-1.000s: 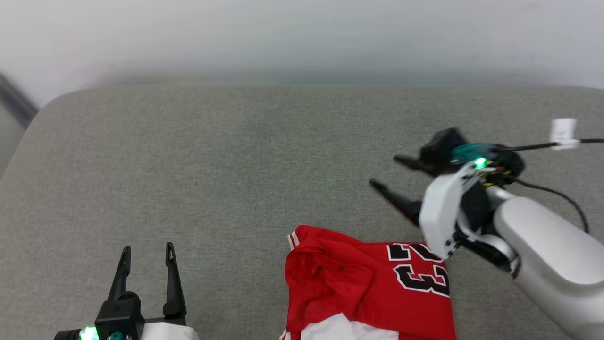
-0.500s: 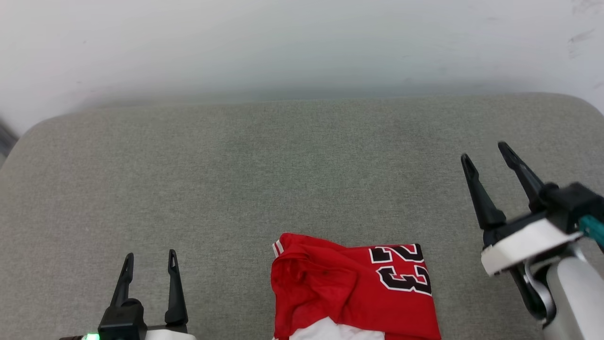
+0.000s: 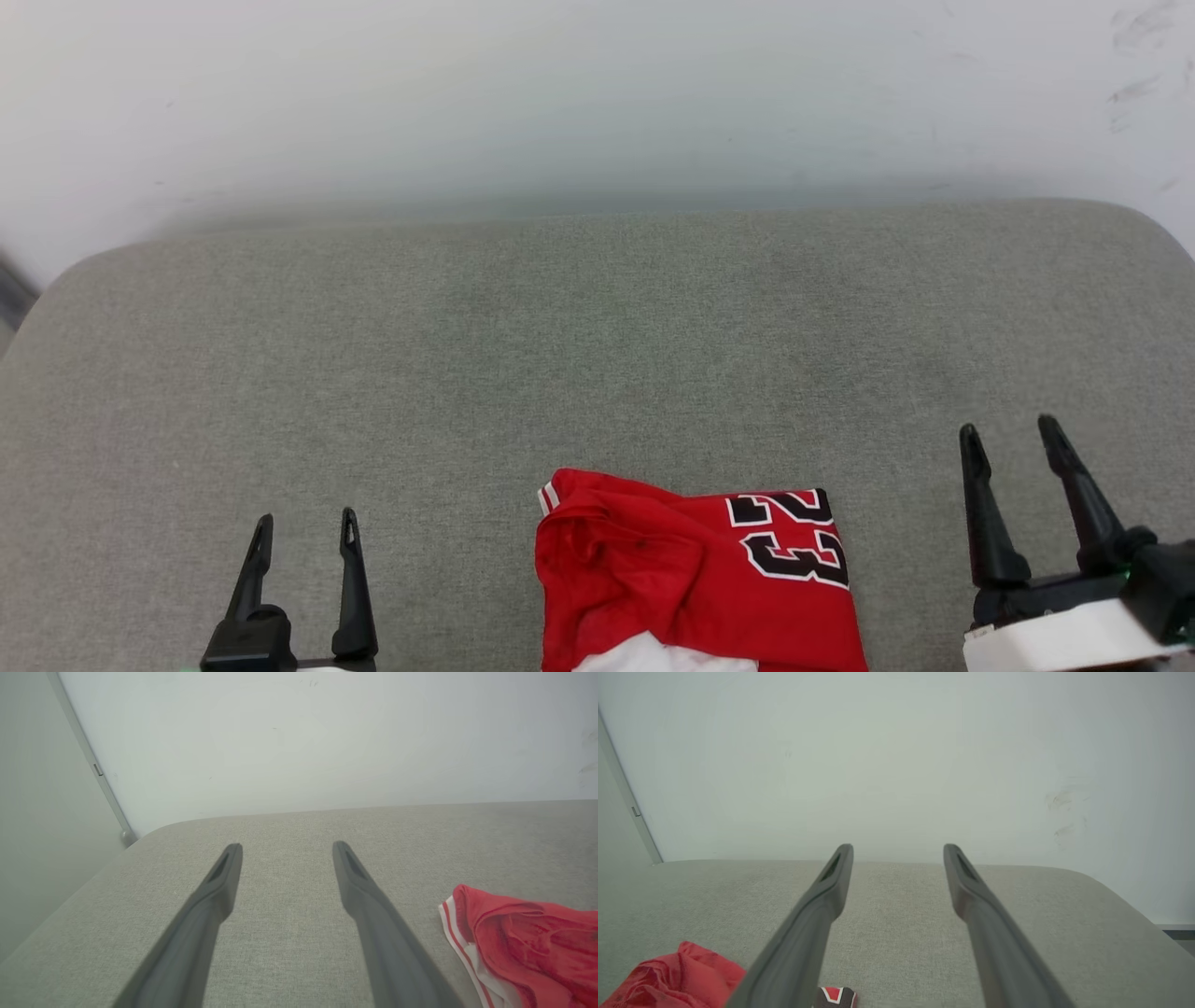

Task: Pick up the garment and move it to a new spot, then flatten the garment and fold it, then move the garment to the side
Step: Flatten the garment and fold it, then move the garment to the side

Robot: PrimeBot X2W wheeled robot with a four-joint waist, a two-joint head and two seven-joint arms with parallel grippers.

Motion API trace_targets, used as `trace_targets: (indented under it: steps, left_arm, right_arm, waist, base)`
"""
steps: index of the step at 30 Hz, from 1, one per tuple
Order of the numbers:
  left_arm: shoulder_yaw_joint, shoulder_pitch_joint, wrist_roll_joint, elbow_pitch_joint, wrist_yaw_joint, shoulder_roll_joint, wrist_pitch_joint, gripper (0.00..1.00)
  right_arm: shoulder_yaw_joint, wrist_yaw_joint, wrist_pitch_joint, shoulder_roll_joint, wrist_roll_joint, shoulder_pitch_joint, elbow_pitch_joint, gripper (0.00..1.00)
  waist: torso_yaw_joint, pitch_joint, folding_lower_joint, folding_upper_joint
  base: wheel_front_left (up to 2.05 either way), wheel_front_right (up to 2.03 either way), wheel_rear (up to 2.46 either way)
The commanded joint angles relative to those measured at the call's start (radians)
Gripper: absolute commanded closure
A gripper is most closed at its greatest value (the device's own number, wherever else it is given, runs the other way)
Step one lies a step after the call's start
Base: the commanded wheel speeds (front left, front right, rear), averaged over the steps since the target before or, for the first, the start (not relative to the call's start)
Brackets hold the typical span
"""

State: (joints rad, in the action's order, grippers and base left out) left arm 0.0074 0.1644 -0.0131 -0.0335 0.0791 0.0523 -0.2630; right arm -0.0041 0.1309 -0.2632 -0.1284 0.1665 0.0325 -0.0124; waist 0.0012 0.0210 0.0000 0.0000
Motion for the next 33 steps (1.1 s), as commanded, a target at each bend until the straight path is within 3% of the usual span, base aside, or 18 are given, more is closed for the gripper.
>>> trace_targets:
  steps: [1, 15, 22, 27, 30, 33]
  left_arm:
    - [0.0, 0.014, -0.002, -0.002, -0.001, -0.001, -0.002, 0.0]
    - [0.004, 0.037, -0.024, -0.01, -0.027, -0.002, -0.002, 0.0]
    - [0.015, 0.041, -0.027, -0.01, -0.021, -0.003, -0.002, 0.0]
    - [0.016, 0.03, -0.03, -0.005, -0.019, -0.003, -0.002, 0.0]
    - [0.019, 0.024, -0.029, 0.0, -0.016, -0.003, -0.002, 0.0]
    - [0.024, 0.021, -0.023, 0.003, -0.018, -0.003, -0.002, 0.0]
  right_arm:
    - [0.002, 0.0, -0.001, 0.011, -0.008, 0.03, -0.012, 0.0]
    - [0.003, 0.0, -0.001, 0.07, 0.001, 0.152, -0.046, 0.0]
    - [0.013, 0.0, -0.001, 0.076, -0.012, 0.099, -0.06, 0.0]
    - [0.045, 0.0, -0.001, 0.023, -0.024, 0.004, -0.054, 0.0]
    - [0.084, 0.0, 0.001, -0.043, -0.013, -0.071, -0.008, 0.0]
    - [0.132, 0.0, 0.075, -0.119, 0.017, -0.162, 0.018, 0.0]
  waist:
    - [0.001, -0.002, 0.0, 0.0]
    - [0.012, -0.023, 0.0, 0.0]
    - [0.006, -0.027, 0.0, 0.0]
    - [0.004, -0.026, 0.0, 0.0]
    - [0.005, -0.025, 0.0, 0.0]
    - [0.006, -0.023, 0.0, 0.0]
  base:
    - [0.0, 0.0, 0.0]
    - [0.0, 0.0, 0.0]
    - [0.0, 0.0, 0.0]
    - [0.0, 0.0, 0.0]
    - [0.0, 0.0, 0.0]
    - [0.0, 0.0, 0.0]
